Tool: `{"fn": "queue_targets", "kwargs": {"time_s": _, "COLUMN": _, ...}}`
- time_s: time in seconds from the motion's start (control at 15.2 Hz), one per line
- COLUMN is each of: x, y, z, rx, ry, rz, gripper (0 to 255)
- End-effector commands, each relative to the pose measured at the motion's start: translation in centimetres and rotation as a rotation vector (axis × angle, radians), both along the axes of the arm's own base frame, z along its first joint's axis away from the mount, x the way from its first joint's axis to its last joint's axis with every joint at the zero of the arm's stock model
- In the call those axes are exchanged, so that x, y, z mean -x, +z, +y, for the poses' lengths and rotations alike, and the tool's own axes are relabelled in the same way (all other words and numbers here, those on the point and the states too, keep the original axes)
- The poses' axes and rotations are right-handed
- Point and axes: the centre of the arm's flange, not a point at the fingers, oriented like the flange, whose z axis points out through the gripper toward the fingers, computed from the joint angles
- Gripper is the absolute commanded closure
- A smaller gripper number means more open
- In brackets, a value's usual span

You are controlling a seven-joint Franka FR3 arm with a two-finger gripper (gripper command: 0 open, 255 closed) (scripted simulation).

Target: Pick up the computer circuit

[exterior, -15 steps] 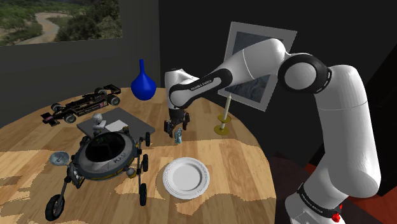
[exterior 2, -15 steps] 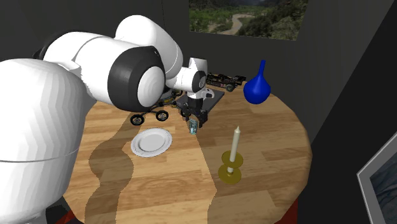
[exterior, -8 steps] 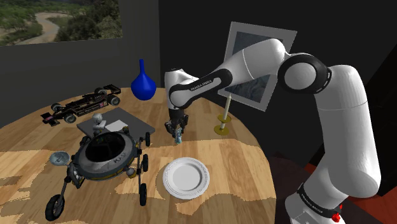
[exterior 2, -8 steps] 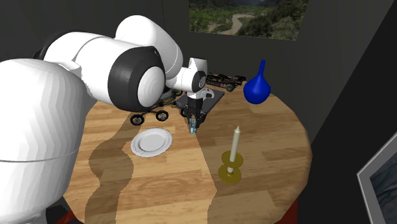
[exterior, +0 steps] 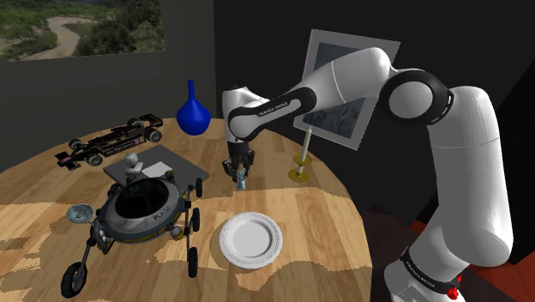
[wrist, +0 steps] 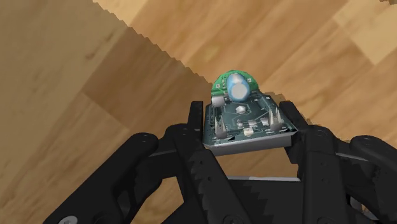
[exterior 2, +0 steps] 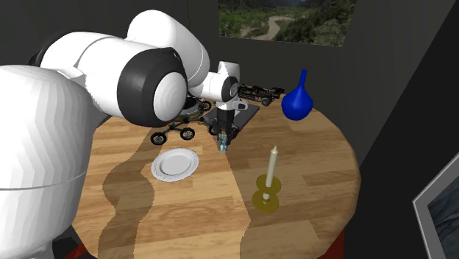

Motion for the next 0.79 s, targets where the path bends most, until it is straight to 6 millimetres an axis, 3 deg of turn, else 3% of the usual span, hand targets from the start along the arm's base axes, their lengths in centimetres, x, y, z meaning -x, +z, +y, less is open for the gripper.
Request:
{"fn": "queue_targets", "kwargs": {"time_s": 0.0, "x": -0.1, "y": 1.1, "z": 0.0, "rx": 0.000, "ry": 0.000, "rz": 0.000, "gripper": 255}}
{"fn": "queue_targets", "kwargs": {"time_s": 0.59, "x": -0.1, "y": 5.8, "z": 0.0, "rx": 0.000, "ry": 0.000, "rz": 0.000, "gripper": 255}}
{"fn": "queue_targets", "kwargs": {"time_s": 0.73, "x": -0.1, "y": 5.9, "z": 0.0, "rx": 0.000, "ry": 0.000, "rz": 0.000, "gripper": 255}}
